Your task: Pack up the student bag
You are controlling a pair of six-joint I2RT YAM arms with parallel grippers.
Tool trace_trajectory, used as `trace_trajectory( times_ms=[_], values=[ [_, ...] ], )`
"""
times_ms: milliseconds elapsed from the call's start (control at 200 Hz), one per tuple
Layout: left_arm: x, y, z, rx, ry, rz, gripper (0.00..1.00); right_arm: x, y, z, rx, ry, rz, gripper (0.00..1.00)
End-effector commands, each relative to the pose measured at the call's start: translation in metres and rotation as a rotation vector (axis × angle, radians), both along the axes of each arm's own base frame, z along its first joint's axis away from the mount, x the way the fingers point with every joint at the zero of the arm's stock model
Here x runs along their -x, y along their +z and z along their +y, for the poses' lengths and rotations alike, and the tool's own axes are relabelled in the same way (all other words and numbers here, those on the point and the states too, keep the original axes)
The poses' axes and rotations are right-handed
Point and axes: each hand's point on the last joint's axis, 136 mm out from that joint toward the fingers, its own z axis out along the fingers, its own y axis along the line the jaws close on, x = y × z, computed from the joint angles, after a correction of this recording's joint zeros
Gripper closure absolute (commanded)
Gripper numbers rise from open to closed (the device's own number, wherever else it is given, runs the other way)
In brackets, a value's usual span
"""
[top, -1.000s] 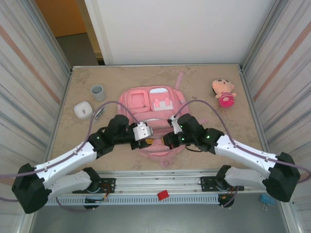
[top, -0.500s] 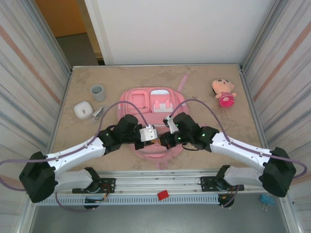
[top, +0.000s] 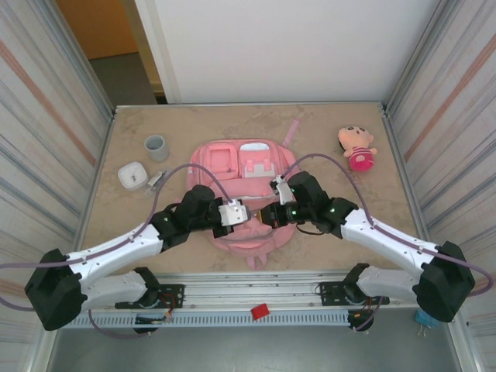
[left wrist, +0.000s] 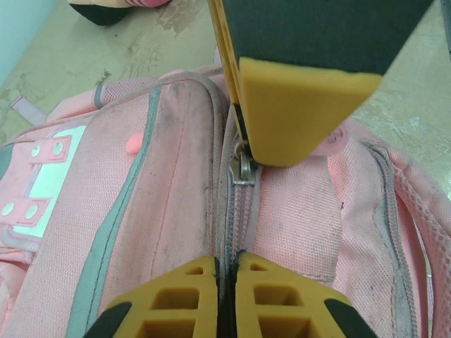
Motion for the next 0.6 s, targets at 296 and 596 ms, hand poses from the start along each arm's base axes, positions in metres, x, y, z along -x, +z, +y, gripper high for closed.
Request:
trace_trajectory(
  times_ms=[296,596],
  values=[
    [-0.006,-0.001,0.022,0.039,0.091,0.037,1.00,-0.020,-0.008,-0.035,0.080,-0.169,0.057,1.00],
    [0.005,0.003,0.011,0.081,0.017,0.086,0.88,-0.003,0.005,-0.005,-0.025,-0.019,0.069,1.00]
  ],
)
